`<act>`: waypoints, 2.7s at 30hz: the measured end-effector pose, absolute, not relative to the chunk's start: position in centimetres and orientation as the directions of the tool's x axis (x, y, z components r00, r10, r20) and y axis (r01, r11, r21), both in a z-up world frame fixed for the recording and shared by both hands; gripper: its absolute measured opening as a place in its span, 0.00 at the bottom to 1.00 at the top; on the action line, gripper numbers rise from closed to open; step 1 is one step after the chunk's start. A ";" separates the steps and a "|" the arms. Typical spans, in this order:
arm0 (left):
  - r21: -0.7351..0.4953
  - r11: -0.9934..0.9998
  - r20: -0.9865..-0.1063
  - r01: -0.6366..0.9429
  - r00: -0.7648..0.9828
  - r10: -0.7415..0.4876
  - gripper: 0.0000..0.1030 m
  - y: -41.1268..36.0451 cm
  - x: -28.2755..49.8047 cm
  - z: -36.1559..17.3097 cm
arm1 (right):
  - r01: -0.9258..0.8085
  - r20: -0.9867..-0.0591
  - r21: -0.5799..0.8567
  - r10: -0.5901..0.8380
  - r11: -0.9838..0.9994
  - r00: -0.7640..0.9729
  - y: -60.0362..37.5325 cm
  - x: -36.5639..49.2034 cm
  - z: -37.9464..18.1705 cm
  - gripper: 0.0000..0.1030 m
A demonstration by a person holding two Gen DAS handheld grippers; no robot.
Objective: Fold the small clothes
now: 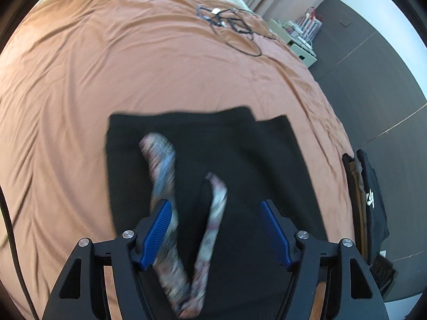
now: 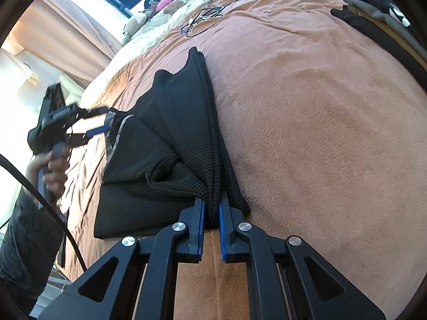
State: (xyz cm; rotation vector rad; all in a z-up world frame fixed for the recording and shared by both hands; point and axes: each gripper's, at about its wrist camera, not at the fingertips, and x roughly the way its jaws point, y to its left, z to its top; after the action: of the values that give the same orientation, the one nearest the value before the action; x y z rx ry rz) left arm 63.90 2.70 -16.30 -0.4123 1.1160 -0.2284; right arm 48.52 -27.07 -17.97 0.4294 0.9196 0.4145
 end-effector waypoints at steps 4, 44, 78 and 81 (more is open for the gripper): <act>-0.437 0.898 -0.830 -0.055 0.410 -0.379 0.68 3.9 61.5 -17.3 | -0.162 -0.674 0.503 0.503 0.849 0.541 -26.8 48.4 -17.6 0.06; -0.491 0.859 -0.751 0.145 0.429 -0.502 0.05 -5.7 69.9 -11.2 | -0.171 -0.667 0.495 0.499 0.852 0.553 -30.0 49.1 -16.3 0.61; -0.439 0.894 -0.839 -0.096 0.398 -0.370 0.61 5.9 56.0 -21.3 | -0.190 -0.729 0.502 0.531 0.844 0.432 -25.3 54.4 -18.4 0.21; -0.475 0.874 -0.826 -0.099 0.394 -0.404 0.54 5.9 53.8 -22.0 | -0.188 -0.726 0.500 0.528 0.845 0.441 -25.2 54.0 -18.5 0.14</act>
State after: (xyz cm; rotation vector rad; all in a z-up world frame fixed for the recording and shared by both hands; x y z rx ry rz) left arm 53.76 5.89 -22.05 -0.4974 1.1626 -0.2035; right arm 53.99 -25.17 -18.47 0.3726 1.0243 0.4574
